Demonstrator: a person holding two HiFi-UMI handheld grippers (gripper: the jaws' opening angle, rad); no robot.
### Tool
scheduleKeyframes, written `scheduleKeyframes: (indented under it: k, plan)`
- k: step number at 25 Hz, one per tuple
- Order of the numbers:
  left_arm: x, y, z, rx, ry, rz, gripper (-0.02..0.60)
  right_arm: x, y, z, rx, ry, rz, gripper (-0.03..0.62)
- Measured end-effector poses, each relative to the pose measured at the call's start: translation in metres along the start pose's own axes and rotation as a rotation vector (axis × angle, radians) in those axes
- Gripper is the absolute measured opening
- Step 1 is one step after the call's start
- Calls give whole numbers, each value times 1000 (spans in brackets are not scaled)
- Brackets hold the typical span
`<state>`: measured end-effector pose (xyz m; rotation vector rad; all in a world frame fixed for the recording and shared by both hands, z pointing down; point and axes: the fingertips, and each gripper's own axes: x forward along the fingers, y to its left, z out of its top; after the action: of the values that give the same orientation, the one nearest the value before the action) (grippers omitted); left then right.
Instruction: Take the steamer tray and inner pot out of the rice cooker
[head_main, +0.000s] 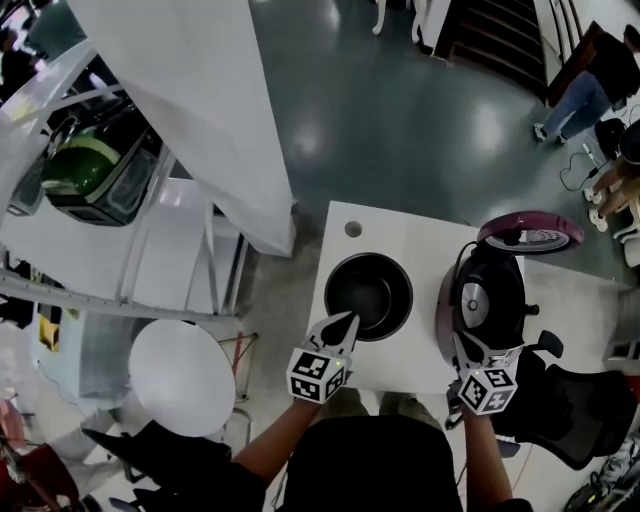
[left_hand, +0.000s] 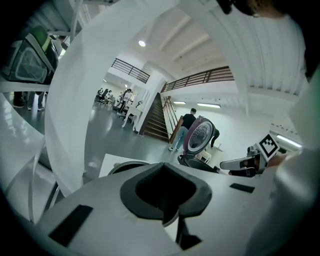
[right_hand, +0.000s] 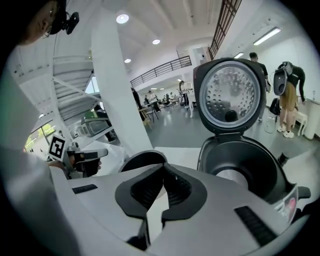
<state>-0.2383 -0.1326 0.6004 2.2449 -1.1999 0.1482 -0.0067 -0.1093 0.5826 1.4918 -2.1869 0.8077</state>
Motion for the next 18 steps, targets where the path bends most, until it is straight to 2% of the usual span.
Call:
scheduleKeyframes:
  k: [5,9,12,18]
  plan:
    - [-30,-35,-6,7,-38,25,5,-51,-2,-9,-20,-75,-6,2]
    - [-51,-68,-9,31,-74,50,3,-76,13,-13,-74,-139,68,2]
    - [-59,-112,-20,58,-93,71,3,-110,6,-22,-90,-178,126,2]
    - [-82,-214,-54,103,-136,92,3,-209,-36,-60,-116,-209,162,2]
